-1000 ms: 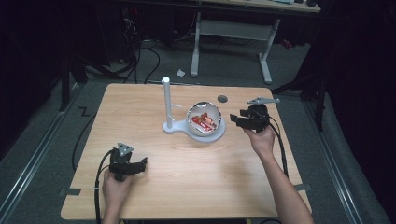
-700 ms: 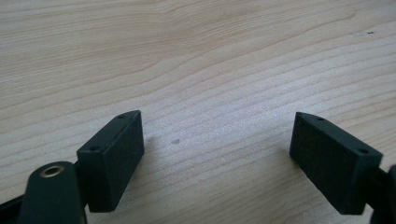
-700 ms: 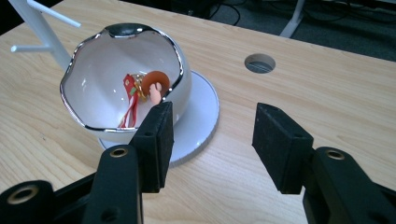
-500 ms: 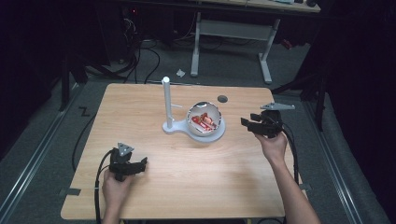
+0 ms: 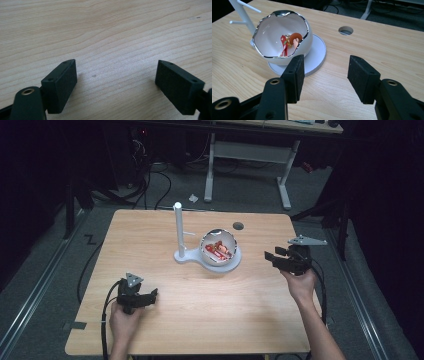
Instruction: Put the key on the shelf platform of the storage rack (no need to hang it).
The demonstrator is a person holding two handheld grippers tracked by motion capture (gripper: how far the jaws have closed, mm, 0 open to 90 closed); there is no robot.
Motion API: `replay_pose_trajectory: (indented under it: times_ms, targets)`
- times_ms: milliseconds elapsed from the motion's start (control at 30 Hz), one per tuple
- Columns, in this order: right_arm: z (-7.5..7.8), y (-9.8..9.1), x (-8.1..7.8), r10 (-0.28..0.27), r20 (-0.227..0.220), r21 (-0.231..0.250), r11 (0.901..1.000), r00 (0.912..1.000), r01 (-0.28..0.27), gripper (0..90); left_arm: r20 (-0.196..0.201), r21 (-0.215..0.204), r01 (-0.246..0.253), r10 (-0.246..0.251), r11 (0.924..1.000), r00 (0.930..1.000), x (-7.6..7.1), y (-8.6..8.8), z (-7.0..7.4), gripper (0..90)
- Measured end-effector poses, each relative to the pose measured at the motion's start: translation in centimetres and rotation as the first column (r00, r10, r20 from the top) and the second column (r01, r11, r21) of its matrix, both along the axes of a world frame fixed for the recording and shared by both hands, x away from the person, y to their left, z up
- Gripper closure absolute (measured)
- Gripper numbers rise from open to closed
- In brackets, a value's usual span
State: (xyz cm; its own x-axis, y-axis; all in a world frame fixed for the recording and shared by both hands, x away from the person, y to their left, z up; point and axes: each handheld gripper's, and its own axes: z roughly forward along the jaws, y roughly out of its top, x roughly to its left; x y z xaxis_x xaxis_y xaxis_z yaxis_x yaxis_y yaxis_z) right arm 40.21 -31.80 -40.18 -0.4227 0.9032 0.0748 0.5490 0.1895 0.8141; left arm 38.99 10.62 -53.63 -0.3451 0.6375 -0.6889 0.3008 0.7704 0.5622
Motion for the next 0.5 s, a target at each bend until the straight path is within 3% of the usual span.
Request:
replay_pose_trajectory:
  times_ms: [500]
  targets:
    - [-0.8, -2.0, -2.6, -0.028, 0.009, 0.032, 0.9991, 0.9996, 0.027, 47.8, 0.000, -0.001, -0.001, 0.001, 1.0000, 1.0000, 0.0, 0.0, 0.0, 18.0]
